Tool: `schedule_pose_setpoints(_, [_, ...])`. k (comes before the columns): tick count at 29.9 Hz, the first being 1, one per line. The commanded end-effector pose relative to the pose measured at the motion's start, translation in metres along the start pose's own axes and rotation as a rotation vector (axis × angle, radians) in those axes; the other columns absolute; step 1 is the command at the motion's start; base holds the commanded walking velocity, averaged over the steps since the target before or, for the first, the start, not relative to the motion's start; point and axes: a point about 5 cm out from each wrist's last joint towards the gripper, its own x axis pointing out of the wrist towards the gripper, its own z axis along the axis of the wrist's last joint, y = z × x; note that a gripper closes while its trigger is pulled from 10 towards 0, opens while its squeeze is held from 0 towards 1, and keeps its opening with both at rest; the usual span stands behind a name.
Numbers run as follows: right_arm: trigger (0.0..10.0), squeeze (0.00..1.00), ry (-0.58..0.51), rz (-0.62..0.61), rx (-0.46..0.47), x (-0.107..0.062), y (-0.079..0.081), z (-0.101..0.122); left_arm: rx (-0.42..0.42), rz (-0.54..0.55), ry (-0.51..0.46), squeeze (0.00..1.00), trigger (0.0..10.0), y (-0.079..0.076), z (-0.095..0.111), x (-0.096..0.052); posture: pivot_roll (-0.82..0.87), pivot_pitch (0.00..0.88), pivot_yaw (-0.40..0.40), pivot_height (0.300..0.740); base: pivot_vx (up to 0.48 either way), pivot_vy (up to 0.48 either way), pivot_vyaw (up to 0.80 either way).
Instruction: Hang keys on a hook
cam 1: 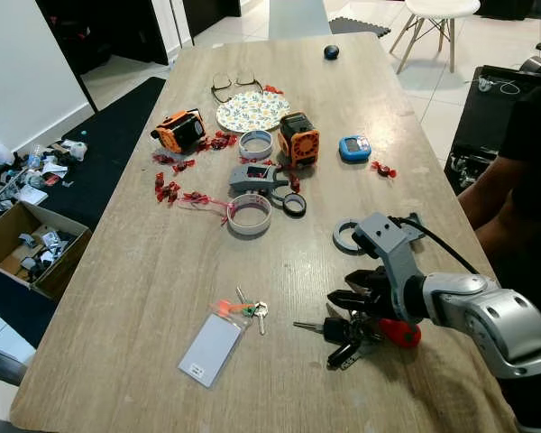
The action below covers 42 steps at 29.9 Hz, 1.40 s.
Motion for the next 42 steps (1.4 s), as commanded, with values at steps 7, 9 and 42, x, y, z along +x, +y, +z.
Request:
schedule_pose_setpoints(7, [10.0,0.0,0.046,0.015,0.055,0.008,0.005,-0.009,-0.002,-0.001,0.027,0.0,10.0,0.0,-0.008,-0.001,-0.14,0.121,0.111,0.74,0.0,0.0,0.0])
schedule_pose_setpoints(9, [10.0,0.0,0.055,0.023,0.058,0.009,0.007,-0.011,-0.002,-0.001,0.027,0.0,10.0,0.0,-0.008,-0.001,-0.14,0.121,0.111,0.74,0.0,0.0,0.0])
schedule_pose_setpoints(42, [10.0,0.0,0.079,-0.211,-0.084,-0.01,-0.034,-0.005,0.009,-0.008,0.034,0.0,10.0,0.0,-0.009,-0.002,-0.14,0.127,0.108,0.74,0.0,0.0,0.0])
